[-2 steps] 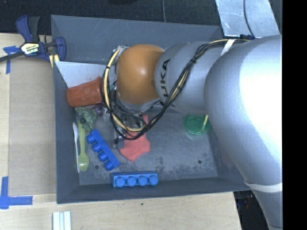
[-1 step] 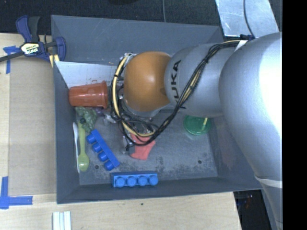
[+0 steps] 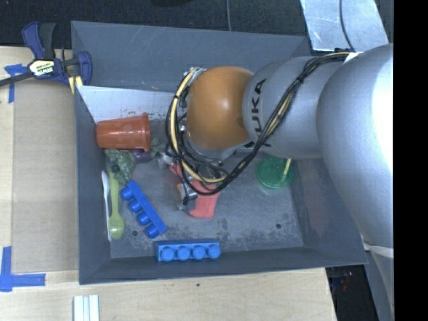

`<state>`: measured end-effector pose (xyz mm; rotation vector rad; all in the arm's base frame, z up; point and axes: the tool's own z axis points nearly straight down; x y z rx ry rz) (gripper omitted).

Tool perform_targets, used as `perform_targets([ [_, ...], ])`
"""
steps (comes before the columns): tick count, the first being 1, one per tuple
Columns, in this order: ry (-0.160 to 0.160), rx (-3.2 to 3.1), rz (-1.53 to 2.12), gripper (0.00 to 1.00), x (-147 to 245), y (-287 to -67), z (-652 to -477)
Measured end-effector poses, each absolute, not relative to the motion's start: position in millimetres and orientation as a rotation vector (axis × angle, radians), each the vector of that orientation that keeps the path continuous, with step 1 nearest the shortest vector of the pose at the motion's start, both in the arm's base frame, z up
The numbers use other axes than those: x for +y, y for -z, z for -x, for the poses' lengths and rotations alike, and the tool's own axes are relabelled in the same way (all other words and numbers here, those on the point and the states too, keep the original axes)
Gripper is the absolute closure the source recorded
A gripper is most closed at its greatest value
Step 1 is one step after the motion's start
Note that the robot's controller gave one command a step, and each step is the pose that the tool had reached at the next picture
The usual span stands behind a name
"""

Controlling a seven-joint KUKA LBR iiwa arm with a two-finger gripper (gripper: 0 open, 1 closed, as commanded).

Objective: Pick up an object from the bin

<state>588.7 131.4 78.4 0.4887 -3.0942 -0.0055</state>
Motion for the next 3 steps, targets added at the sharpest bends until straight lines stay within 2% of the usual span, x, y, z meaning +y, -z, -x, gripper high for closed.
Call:
perform_targets([
  [1, 0.004, -3.11, -0.358, 0.0, 112.6, -97.4, -581.4],
  [2, 0.005, -3.086, -0.535, 0.0, 79.0, -102.4, -576.4],
  [3, 0.006, -3.096, -0.489, 0.0, 50.3, -98.1, -572.6],
])
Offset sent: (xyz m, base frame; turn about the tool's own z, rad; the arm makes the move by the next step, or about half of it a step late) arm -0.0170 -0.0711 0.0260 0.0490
